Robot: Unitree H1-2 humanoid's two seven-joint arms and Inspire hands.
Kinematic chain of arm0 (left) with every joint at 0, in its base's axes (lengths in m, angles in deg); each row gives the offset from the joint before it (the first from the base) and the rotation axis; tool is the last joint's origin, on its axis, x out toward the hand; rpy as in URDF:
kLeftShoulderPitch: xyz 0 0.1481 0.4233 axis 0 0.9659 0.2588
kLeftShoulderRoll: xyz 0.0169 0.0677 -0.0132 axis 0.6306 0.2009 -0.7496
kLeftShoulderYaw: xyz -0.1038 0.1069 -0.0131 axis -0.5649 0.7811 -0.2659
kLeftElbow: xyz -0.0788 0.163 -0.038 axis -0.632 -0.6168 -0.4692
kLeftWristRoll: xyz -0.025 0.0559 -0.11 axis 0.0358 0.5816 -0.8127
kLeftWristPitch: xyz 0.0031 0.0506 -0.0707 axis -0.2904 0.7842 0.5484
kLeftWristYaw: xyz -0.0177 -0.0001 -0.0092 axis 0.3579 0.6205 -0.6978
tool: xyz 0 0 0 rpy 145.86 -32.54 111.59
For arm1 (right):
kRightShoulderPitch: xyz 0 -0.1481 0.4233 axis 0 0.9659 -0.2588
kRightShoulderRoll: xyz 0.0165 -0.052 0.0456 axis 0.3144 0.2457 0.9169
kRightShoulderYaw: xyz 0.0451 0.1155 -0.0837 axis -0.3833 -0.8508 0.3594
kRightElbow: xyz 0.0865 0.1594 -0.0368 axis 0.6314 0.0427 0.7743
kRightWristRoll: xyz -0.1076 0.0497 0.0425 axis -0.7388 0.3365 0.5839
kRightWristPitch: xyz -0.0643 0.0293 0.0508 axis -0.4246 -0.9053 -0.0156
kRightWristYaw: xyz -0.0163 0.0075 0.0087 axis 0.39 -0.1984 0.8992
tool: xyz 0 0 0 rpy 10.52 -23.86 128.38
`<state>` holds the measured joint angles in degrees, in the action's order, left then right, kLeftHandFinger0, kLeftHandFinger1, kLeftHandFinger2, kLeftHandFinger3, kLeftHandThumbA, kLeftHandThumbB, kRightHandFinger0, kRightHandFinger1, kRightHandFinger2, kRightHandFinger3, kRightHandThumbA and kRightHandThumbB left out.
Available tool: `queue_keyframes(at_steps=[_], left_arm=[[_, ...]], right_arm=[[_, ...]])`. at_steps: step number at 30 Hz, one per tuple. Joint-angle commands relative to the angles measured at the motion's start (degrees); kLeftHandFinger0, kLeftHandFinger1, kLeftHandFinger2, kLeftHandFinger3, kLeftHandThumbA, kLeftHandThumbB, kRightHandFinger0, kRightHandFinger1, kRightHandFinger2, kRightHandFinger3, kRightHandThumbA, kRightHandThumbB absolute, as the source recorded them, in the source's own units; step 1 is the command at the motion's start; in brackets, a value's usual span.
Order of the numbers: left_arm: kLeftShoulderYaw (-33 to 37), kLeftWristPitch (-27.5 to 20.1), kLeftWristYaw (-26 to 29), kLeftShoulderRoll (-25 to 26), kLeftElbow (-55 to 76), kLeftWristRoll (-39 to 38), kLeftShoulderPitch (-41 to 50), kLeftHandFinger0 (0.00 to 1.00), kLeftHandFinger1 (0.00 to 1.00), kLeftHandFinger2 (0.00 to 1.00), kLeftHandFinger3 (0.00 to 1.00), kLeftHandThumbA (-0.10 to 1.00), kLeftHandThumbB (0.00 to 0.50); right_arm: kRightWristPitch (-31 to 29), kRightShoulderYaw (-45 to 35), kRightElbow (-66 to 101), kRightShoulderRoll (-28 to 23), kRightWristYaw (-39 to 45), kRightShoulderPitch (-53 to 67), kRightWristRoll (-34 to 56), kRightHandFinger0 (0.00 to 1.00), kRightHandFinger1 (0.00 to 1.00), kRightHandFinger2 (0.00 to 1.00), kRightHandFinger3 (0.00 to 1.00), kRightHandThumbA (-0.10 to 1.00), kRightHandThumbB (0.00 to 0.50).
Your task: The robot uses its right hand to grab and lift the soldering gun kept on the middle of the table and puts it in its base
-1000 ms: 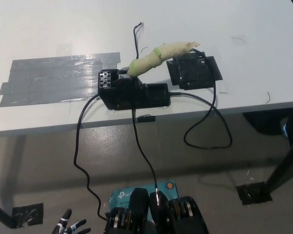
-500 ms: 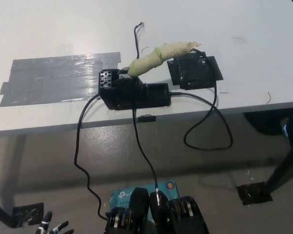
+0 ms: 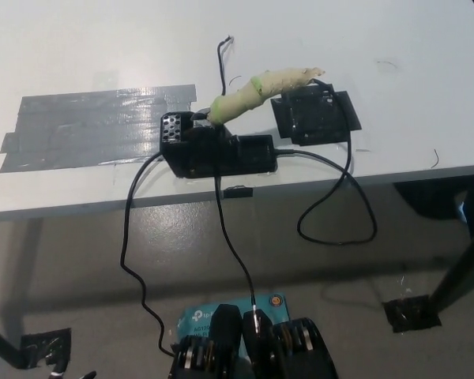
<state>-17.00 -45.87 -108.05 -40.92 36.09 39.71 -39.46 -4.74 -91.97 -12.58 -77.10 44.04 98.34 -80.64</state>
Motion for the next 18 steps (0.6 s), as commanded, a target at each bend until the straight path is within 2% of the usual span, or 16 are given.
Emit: queue_keyframes(at_steps=[1, 4, 7, 11, 14, 16, 18], left_arm=[[-1.10, -0.37, -0.28, 1.81, 1.36, -0.55, 0.34, 1.00, 1.00, 1.00, 1.00, 1.00, 0.500], [-0.92, -0.35, 0.22, 2.06, 1.82, 0.30, 0.92, 1.00, 1.00, 1.00, 1.00, 1.00, 0.500], [-0.70, 1.27, 0.38, 2.40, 4.48, 0.26, 1.24, 1.00, 1.00, 1.00, 1.00, 1.00, 0.500], [-0.36, 1.77, 0.92, 2.14, 4.94, 0.67, 0.00, 1.00, 1.00, 1.00, 1.00, 1.00, 0.500], [-0.19, 0.16, 1.12, 1.61, 3.29, 1.08, -1.69, 1.00, 1.00, 1.00, 1.00, 1.00, 0.489], [0.07, -0.54, 1.13, 1.25, 2.54, 1.34, -2.27, 1.00, 1.00, 1.00, 1.00, 1.00, 0.499], [0.03, -1.10, 1.16, 1.31, 2.45, 1.57, -2.12, 1.00, 1.00, 1.00, 1.00, 1.00, 0.472]], right_arm=[[1.46, 0.33, 1.99, -1.72, -1.18, 0.45, 1.68, 1.00, 1.00, 1.00, 1.00, 0.42, 0.412], [2.70, 1.09, 2.83, -2.19, -0.51, 0.95, 1.52, 1.00, 1.00, 1.00, 1.00, 0.44, 0.396], [2.54, 1.52, 3.00, -2.51, -0.61, 0.63, 1.67, 1.00, 1.00, 1.00, 1.00, 0.38, 0.354], [2.43, 2.57, 2.33, -4.13, -0.70, -0.84, 0.57, 1.00, 1.00, 1.00, 1.00, 0.45, 0.361], [2.35, 3.79, 1.69, -4.92, -1.05, -2.31, -0.08, 1.00, 1.00, 1.00, 1.00, 0.46, 0.355], [2.25, 4.55, 1.64, -5.13, -2.08, -3.01, -1.33, 1.00, 1.00, 1.00, 1.00, 0.44, 0.339], [3.49, 5.02, 2.19, -5.08, -2.34, -3.57, -1.44, 1.00, 1.00, 1.00, 1.00, 0.41, 0.329]])
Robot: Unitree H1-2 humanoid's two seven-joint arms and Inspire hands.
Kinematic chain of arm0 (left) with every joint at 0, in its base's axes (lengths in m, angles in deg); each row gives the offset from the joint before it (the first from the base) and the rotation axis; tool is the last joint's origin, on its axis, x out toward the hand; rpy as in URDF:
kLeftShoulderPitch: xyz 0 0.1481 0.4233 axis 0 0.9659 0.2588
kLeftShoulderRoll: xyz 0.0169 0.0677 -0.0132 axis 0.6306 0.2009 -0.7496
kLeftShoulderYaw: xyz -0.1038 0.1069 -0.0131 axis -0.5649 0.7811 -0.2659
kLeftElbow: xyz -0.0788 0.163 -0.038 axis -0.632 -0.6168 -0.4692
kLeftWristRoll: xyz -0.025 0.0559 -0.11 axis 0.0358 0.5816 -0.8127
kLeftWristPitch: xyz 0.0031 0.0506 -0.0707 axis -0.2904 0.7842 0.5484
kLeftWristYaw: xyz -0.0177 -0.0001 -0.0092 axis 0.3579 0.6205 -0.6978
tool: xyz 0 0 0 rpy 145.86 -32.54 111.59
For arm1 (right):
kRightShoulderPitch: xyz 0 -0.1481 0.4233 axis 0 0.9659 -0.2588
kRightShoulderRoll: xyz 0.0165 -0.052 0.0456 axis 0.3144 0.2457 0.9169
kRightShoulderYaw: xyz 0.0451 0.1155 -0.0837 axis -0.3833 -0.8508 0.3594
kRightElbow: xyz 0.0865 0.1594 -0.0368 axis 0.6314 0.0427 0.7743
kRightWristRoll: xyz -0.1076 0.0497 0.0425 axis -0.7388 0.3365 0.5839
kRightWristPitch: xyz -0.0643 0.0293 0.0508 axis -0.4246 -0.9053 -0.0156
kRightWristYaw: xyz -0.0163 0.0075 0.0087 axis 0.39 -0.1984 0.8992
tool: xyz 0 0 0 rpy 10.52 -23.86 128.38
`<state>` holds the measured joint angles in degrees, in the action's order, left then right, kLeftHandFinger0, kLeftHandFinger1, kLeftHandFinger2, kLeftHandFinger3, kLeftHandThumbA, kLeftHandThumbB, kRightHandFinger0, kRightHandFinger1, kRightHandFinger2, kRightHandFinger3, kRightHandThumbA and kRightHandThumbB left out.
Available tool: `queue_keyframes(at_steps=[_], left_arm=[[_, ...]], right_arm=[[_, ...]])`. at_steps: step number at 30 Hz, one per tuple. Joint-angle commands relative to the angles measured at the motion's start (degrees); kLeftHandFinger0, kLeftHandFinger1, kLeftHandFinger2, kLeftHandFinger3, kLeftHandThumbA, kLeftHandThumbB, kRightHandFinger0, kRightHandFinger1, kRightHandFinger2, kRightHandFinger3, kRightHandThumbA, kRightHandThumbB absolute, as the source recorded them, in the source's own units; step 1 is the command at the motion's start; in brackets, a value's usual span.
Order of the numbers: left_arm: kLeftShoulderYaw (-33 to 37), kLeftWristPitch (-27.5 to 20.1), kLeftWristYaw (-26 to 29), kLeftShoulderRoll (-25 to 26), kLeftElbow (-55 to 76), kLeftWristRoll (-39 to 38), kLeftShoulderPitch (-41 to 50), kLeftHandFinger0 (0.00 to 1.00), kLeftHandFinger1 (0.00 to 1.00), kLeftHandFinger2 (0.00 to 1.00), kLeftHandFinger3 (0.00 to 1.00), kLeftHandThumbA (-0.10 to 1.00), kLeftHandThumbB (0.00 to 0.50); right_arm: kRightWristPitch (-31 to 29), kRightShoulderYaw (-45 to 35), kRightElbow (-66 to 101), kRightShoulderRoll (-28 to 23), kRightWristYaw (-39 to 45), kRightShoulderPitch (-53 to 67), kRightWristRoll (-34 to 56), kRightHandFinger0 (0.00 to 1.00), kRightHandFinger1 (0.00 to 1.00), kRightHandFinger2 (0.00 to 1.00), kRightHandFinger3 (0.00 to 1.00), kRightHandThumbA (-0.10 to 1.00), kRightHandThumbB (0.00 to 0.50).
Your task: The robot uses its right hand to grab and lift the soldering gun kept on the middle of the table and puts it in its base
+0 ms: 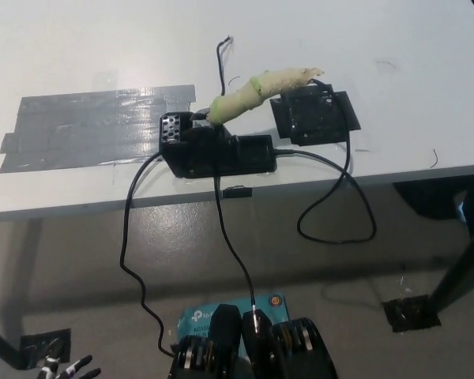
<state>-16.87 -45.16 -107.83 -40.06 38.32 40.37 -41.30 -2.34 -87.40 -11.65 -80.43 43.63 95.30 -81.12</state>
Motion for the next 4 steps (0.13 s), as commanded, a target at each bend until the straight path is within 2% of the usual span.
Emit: queue_keyframes(at_steps=[1, 3, 4], left_arm=[[-0.34, -1.47, 1.27, 0.37, 0.62, 0.96, -0.04, 1.00, 1.00, 1.00, 1.00, 1.00, 0.464], [-1.23, -1.10, 1.36, 0.36, 1.68, 0.30, 0.53, 1.00, 1.00, 1.00, 1.00, 1.00, 0.489], [-1.49, -1.00, 1.30, 0.43, 1.81, 0.11, 0.58, 1.00, 1.00, 1.00, 1.00, 1.00, 0.492]], right_arm=[[1.58, 0.89, 0.86, -1.76, -2.00, -1.31, -0.86, 1.00, 1.00, 1.00, 1.00, 0.41, 0.329], [1.61, 1.72, -1.77, -1.96, -1.91, -2.86, -0.47, 1.00, 1.00, 1.00, 1.00, 0.46, 0.370], [1.55, 2.03, -2.49, -2.00, -2.01, -3.23, -0.55, 1.00, 1.00, 1.00, 1.00, 0.47, 0.371]])
